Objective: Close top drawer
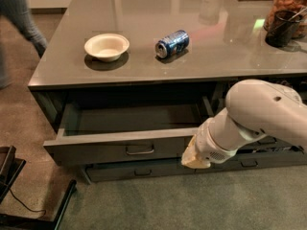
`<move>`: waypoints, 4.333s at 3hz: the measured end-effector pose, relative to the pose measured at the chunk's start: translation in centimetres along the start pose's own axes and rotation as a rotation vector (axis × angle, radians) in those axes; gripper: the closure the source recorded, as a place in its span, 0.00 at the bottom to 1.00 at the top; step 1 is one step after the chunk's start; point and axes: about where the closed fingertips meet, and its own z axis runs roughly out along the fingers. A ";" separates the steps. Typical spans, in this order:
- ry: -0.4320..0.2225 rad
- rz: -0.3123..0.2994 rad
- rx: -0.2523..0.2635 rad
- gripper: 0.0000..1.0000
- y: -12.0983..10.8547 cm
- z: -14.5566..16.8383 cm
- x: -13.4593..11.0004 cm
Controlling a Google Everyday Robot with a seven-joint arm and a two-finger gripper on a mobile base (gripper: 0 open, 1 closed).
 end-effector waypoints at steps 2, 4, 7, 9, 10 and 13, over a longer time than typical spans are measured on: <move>-0.014 -0.076 0.041 1.00 0.3 2.8 0.7; -0.180 -0.228 0.238 1.00 -2.2 7.1 -1.3; -0.196 -0.260 0.348 1.00 -4.7 7.2 -2.2; -0.207 -0.304 0.423 1.00 -8.6 8.8 -2.0; -0.211 -0.317 0.447 1.00 -10.6 9.4 -2.1; -0.232 -0.316 0.536 1.00 -17.4 10.9 -2.3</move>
Offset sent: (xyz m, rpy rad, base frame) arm 0.0184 0.0148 -0.0545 0.0321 -0.2354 0.0927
